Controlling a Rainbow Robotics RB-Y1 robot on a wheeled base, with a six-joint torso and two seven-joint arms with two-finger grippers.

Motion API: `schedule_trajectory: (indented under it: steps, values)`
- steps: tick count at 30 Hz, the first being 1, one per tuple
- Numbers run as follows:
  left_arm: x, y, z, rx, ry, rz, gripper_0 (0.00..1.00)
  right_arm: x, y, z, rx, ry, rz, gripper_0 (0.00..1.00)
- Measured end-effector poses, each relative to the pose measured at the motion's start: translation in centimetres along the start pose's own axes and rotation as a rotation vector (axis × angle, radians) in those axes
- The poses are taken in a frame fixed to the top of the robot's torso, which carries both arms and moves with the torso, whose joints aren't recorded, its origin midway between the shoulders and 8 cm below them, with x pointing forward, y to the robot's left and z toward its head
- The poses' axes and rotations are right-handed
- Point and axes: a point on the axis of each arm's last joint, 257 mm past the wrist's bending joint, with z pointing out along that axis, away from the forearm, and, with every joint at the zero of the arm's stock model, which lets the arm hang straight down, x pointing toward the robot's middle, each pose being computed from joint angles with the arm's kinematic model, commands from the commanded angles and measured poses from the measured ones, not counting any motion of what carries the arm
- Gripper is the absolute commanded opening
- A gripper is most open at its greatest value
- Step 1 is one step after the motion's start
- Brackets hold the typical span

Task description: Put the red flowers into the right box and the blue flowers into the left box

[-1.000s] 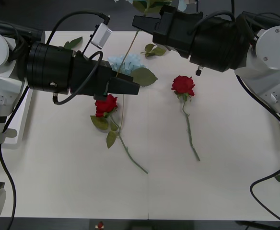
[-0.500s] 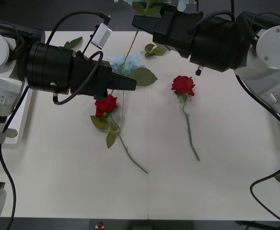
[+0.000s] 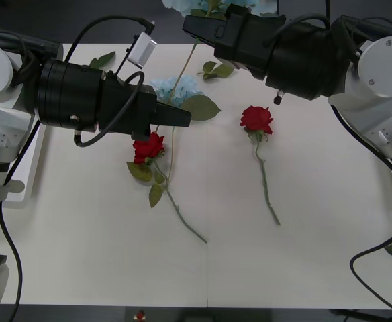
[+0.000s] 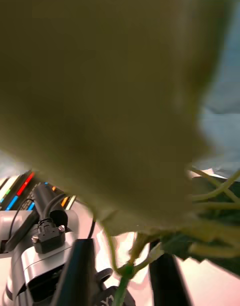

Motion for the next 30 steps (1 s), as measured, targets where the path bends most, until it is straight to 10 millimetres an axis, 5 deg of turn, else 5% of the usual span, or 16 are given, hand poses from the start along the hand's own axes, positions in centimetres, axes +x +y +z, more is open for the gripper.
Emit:
schedule_trajectory:
  steps: [5, 16, 23, 30]
  values:
    - [-0.1, 0.0, -0.1, -0.001, -0.003, 0.0, 0.0, 0.0, -0.2, 0.0, 0.009, 0.001, -0.014, 0.96]
    - [-1.4, 1.4, -4.3, -0.06, -0.041, 0.009, 0.0, 0.0, -0.2, 0.0, 0.009, 0.002, -0.14, 0.99]
    - [-0.5, 4.1, -11.4, -0.212, 0.007, 0.014, 0.0, 0.3, -0.2, -0.1, 0.008, 0.013, -0.14, 0.99]
    - [1.8, 7.9, -22.0, -0.496, 0.067, -0.048, 0.0, 2.3, -1.2, -1.5, 0.027, 0.129, -0.171, 0.99]
